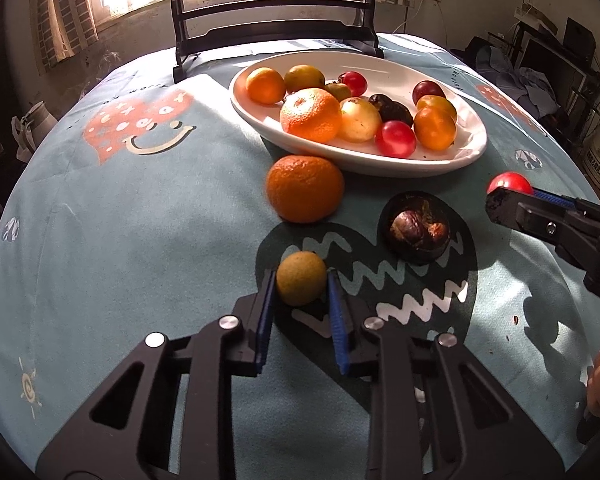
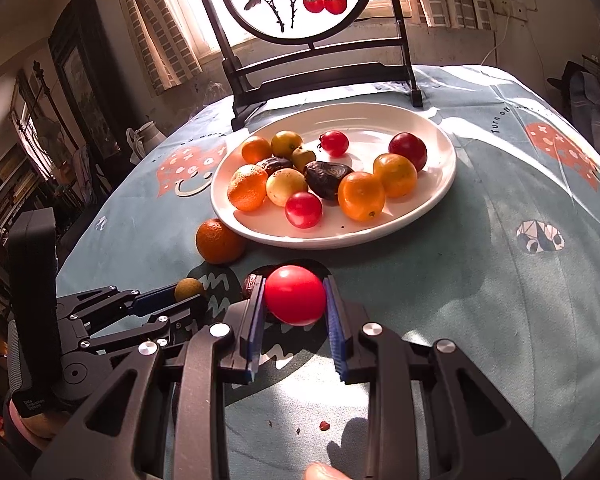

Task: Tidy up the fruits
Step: 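Close the left gripper on a small yellow-green fruit while the right gripper holds the tomato, then lower the tomato and yellow-green fruit onto the white plate and open both grippers, then grasp the last dark brown fruit with the right gripper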

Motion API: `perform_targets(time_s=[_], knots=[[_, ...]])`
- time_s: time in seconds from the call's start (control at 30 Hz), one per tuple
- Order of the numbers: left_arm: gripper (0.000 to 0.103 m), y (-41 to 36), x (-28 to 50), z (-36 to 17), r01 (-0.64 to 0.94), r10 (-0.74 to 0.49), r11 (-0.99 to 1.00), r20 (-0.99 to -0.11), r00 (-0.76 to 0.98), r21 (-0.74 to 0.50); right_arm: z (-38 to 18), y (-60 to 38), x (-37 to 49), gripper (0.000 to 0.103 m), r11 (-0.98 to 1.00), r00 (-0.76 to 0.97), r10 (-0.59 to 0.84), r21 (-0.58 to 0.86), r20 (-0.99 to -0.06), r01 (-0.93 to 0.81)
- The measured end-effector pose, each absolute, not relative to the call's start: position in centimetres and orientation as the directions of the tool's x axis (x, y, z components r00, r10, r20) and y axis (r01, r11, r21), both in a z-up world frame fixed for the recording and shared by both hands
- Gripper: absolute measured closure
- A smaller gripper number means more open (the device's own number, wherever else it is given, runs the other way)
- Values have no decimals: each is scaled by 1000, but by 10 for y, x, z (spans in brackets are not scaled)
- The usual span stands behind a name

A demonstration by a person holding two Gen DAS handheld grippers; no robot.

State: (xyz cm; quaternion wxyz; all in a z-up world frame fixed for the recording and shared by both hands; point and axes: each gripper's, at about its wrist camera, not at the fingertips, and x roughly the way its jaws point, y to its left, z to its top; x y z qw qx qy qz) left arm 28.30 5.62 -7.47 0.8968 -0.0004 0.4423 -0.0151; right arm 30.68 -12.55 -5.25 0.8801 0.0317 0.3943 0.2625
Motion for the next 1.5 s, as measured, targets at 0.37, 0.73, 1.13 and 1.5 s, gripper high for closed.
perform_targets(time_s=[0.37, 0.73, 1.13, 1.5], knots=[[77, 51, 267, -53, 23, -23, 1000, -713, 701, -9, -50, -120, 302, 74, 854, 571, 492, 236, -656, -464], [77, 34, 334, -8, 80, -90, 996, -635, 767, -45, -29, -147, 341, 74, 902, 795, 431, 211, -427, -376], [12, 44, 373, 8, -61, 72, 997, -591, 803, 39, -27, -150, 381, 41, 873, 737, 487, 262, -469, -411], [2, 118, 279, -14, -316, 205, 947, -637, 744, -64, -48, -106, 318, 41, 831, 577, 518, 211, -631, -515]])
